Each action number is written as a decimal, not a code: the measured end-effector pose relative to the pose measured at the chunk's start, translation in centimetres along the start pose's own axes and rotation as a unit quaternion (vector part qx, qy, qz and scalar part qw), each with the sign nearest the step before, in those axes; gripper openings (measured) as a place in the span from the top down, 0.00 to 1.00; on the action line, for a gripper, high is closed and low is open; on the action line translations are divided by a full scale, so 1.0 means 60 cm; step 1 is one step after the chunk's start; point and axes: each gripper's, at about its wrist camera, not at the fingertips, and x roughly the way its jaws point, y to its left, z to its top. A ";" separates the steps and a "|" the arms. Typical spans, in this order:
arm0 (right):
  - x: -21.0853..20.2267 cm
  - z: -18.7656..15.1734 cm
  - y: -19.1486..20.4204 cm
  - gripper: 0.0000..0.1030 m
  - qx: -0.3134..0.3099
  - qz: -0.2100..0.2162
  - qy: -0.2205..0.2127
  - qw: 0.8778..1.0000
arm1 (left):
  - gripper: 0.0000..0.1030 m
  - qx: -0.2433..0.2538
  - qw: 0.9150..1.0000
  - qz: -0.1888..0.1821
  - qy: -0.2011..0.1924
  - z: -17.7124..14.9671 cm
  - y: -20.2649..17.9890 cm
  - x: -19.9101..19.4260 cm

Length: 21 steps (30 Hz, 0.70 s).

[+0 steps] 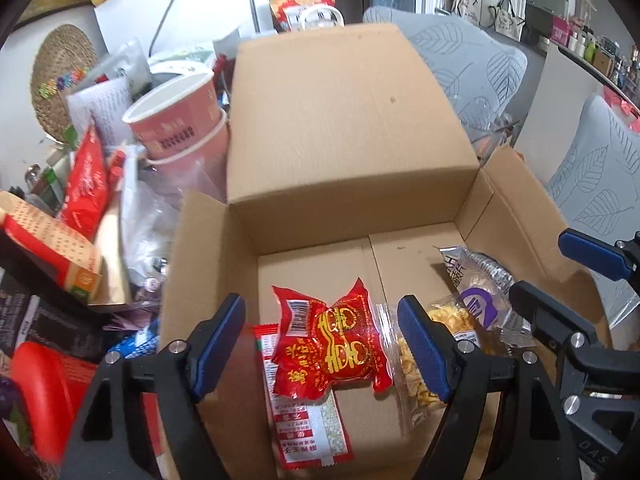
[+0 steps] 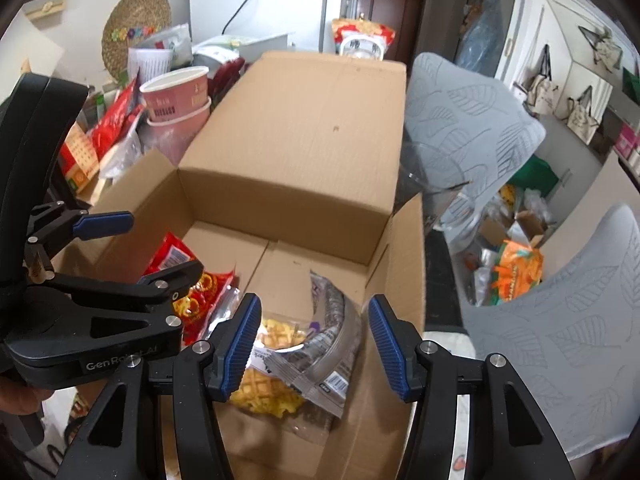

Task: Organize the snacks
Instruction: 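Lower both bags into the box and open both tools, then withdraw both tools from the box back over the table snacks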

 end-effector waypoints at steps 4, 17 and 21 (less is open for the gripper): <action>-0.029 0.005 0.001 0.46 0.000 -0.006 -0.019 1.000 | 0.24 -0.008 1.000 0.002 -0.016 0.003 0.006 -0.034; -0.144 0.010 -0.003 0.46 0.010 -0.009 -0.092 0.996 | 0.24 -0.001 0.995 0.023 -0.098 0.003 0.000 -0.173; -0.188 0.006 -0.005 0.46 0.015 -0.014 -0.118 0.993 | 0.24 0.002 0.991 0.022 -0.129 -0.005 -0.007 -0.221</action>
